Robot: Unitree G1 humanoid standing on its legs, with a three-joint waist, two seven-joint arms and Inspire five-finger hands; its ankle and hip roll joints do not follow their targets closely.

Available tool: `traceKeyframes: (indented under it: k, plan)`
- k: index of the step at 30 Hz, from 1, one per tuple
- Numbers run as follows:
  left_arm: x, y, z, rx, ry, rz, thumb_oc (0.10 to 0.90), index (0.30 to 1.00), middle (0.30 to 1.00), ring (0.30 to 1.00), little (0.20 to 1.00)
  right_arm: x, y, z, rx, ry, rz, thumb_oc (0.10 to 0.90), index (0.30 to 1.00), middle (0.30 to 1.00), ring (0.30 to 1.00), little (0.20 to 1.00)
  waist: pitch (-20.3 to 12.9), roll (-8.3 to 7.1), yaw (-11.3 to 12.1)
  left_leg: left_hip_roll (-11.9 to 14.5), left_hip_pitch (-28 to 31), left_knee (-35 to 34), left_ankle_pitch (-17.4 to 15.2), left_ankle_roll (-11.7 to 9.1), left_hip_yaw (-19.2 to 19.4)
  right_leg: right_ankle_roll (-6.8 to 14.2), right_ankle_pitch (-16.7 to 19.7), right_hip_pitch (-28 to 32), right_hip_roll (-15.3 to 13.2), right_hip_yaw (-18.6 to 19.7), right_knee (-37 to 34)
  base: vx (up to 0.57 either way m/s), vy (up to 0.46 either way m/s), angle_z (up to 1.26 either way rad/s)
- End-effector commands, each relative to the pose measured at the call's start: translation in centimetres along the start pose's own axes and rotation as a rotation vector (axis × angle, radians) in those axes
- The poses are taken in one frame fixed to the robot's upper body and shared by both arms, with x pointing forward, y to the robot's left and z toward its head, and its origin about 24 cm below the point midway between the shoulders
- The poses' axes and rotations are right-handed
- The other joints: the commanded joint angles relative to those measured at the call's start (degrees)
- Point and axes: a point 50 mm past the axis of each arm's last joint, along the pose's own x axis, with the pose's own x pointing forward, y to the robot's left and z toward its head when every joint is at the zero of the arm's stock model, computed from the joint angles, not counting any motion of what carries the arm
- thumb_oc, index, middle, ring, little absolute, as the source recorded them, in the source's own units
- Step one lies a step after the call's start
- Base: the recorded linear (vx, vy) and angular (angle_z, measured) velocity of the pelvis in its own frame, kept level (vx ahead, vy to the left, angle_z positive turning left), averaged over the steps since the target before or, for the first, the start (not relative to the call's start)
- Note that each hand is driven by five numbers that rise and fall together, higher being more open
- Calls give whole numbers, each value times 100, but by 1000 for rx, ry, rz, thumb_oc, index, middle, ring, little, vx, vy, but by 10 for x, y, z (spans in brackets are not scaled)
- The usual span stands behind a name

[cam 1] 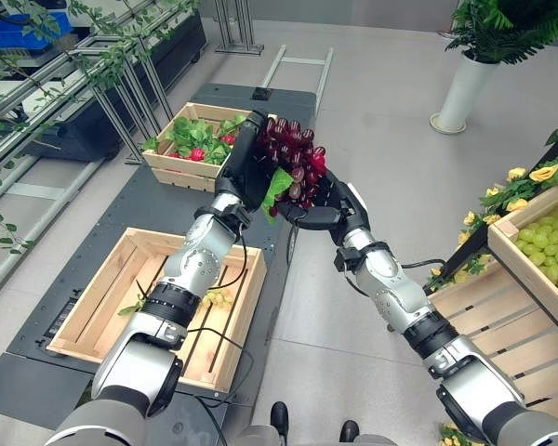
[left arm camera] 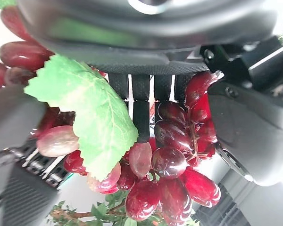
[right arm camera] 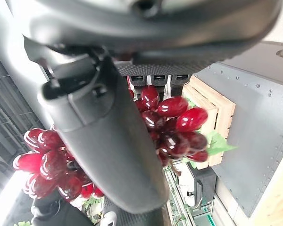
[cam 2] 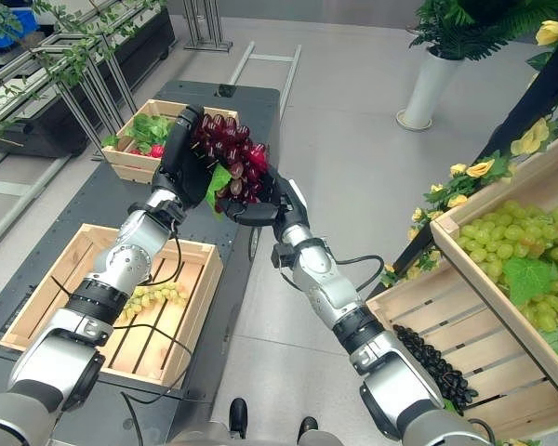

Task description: Pick up the fruits from the basket on one side to the basket on the other side

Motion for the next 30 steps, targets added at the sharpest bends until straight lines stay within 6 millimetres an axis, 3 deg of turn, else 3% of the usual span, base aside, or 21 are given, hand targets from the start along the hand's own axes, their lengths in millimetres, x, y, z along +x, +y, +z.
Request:
traceKeyframes:
  k: [1,16,17,18,30]
  plan:
    - [32,-73,35,-71,-124,-247,400,300,300,300,300,24,43,45,75,-181,91,800,900,900,900,900,-1068,130,115,-209,144,8,-776,-316,-274,-213,-140,-84,103,-22,11,0,0,0]
    - [31,-76,30,-85,-100,-244,400,300,300,300,300,27,40,56,169,-254,41,800,900,900,900,900,-1081,145,174,-211,165,8,-776,-309,-314,-214,-124,-56,94,-47,11,0,0,0]
    - [31,-75,30,-85,-99,-244,400,300,300,300,300,27,40,56,176,-258,49,692,738,738,738,738,-1086,146,176,-210,163,8,-776,-308,-315,-214,-124,-58,95,-47,11,0,0,0]
    - [30,-76,31,-87,-99,-243,400,300,300,300,300,26,40,58,188,-269,57,400,300,300,300,300,-1096,144,177,-210,162,8,-776,-308,-314,-211,-124,-59,94,-49,11,0,0,0]
    - [31,-72,34,-62,-117,-208,400,300,300,300,300,24,31,62,219,-324,18,400,300,300,300,300,-1080,161,154,-210,160,8,-784,-307,-318,-206,-123,-68,94,-35,11,0,0,0]
